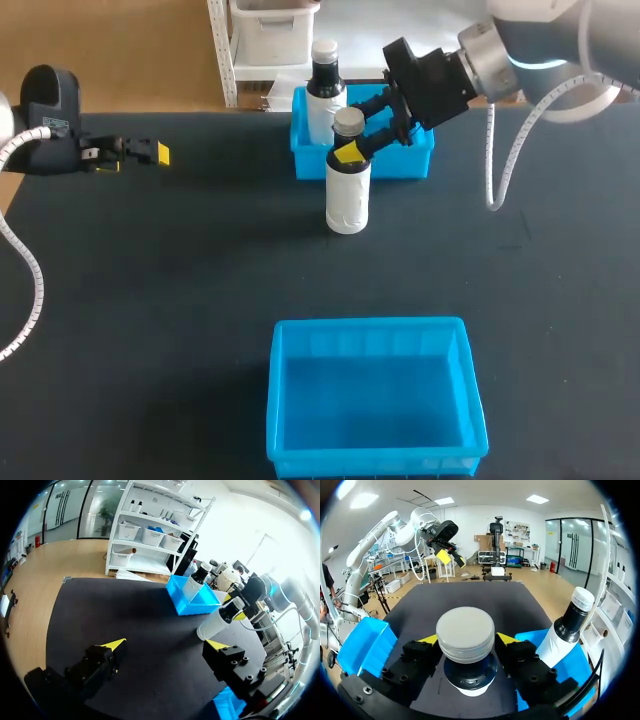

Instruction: Pick up the bottle, and place it in the far bin if it is heavy, or in the near bin if it is light.

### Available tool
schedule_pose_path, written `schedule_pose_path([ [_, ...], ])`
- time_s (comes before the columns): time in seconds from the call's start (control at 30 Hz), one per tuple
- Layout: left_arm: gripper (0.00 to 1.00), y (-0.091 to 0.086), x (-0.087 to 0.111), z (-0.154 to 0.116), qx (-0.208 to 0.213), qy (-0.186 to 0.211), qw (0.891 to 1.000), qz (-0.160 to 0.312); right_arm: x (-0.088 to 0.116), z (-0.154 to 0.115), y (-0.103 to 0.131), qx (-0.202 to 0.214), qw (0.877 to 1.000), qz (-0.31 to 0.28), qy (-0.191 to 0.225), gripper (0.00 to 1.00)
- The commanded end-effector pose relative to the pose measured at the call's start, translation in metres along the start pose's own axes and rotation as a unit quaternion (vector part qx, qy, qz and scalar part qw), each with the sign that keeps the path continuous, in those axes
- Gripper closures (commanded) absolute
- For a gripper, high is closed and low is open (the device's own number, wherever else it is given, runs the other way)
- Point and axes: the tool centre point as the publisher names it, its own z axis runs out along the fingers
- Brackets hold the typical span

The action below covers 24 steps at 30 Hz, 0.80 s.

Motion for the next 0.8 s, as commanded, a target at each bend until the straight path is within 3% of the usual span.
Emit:
schedule_pose_path([
  [0.03,0.0,0.0,0.0,0.0,0.0,0.0,1.0,0.0,0.001,-0.003,0.005,0.003,1.0,0.0,0.0,0.51],
  [0.47,0.0,0.0,0.0,0.0,0.0,0.0,1.0,0.0,0.0,-0.008,0.01,0.005,1.0,0.0,0.001,0.54],
  [0.67,0.0,0.0,0.0,0.0,0.0,0.0,1.0,0.0,-0.006,-0.025,0.014,0.013,1.0,-0.005,0.002,0.56],
  [0.8,0.0,0.0,0.0,0.0,0.0,0.0,1.0,0.0,-0.009,-0.042,0.017,0.019,1.0,-0.006,0.0,0.65],
])
